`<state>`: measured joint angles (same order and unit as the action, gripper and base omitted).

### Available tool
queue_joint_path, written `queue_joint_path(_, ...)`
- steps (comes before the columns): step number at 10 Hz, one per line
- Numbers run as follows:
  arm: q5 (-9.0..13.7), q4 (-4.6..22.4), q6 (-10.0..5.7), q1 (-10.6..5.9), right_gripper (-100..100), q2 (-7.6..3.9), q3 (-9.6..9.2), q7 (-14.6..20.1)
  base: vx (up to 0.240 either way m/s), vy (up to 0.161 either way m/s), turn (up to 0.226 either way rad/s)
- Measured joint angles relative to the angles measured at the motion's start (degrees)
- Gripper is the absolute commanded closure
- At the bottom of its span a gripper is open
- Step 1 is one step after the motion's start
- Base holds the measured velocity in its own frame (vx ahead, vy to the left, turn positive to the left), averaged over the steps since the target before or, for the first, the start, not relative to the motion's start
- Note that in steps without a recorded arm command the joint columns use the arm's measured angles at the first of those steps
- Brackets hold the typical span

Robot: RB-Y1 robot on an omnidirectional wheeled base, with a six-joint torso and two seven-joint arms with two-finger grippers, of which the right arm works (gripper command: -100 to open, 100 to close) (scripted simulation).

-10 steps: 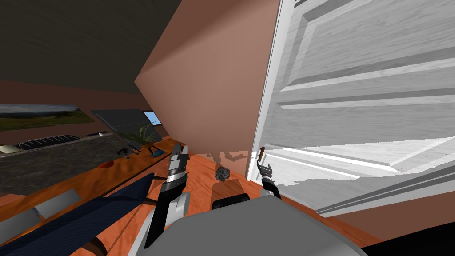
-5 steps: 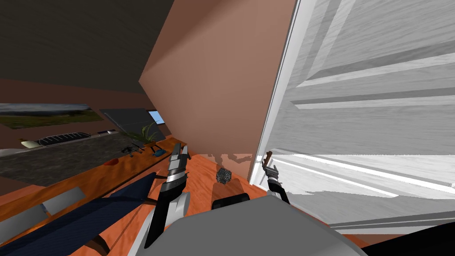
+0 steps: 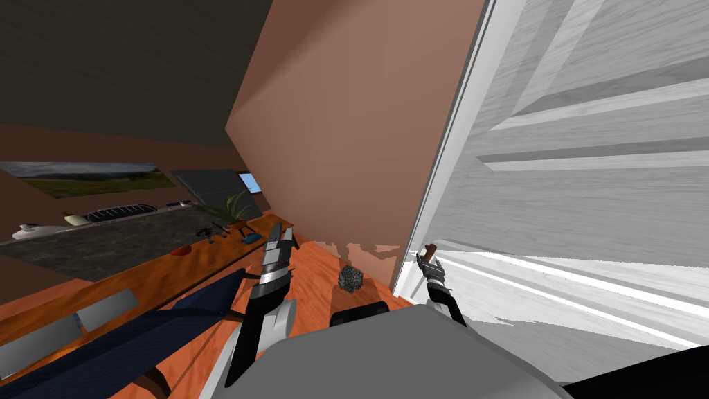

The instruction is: Pull the door open

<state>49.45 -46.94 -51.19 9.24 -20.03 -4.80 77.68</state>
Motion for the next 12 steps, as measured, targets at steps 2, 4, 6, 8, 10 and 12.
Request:
queue_joint_path(2,-0.07,-0.01,-0.02,0.09,100,0.17,-0.18,0.09,-0.023,0.003,-0.004)
queue_joint_path(4,0.03,0.01,-0.11,0.08,100,-0.04,0.08,0.02,-0.007,-0.011,0.015)
queue_joint_path(6,0.01,-0.01,-0.10,0.05,100,-0.01,0.03,0.00,0.000,0.000,0.000)
queue_joint_path(8,-0.20,-0.48,-0.16,0.15,100,-0.39,-0.27,0.18,-0.173,0.002,0.051)
queue_joint_path(10,-0.88,-0.76,-0.34,-0.01,100,-0.79,-1.43,0.91,-0.219,0.005,0.065)
queue_joint_path(12,-1.80,-0.69,-0.33,0.04,100,-1.26,-3.15,2.02,-0.196,0.010,0.059)
